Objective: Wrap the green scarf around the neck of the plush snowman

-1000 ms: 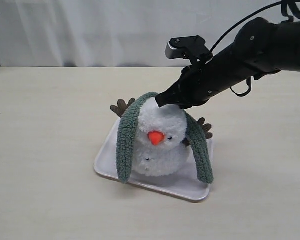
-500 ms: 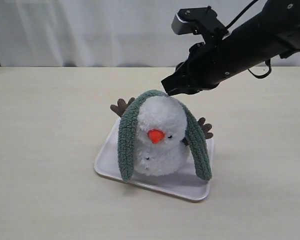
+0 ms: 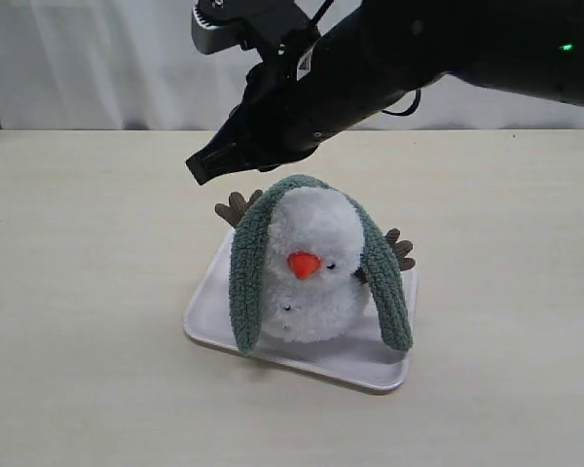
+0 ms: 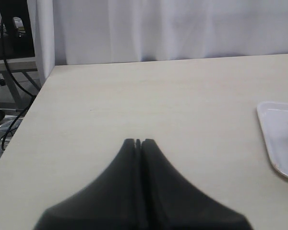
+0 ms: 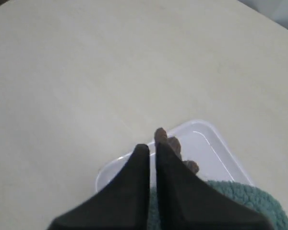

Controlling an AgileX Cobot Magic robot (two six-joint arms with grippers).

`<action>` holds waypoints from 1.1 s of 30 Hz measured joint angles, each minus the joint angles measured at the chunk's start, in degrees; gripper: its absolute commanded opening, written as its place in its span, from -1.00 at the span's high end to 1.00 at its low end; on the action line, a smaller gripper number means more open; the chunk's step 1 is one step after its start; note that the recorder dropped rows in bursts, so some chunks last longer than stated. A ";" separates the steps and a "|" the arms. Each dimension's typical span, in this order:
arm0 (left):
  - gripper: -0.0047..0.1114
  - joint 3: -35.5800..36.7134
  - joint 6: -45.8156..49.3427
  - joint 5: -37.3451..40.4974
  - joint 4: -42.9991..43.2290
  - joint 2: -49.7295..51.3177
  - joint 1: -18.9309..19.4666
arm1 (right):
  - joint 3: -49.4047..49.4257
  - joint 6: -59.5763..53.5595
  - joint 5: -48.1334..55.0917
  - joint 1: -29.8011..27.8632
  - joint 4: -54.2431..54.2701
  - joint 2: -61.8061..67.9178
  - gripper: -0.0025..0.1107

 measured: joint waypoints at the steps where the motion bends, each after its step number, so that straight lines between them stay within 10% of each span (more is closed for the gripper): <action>1: 0.92 0.00 0.00 0.00 0.00 0.00 0.00 | -1.41 3.57 2.80 0.00 -3.60 2.36 0.89; 33: 0.92 0.00 0.00 0.00 0.00 0.00 0.00 | -9.49 10.31 23.14 0.00 -14.66 2.96 0.88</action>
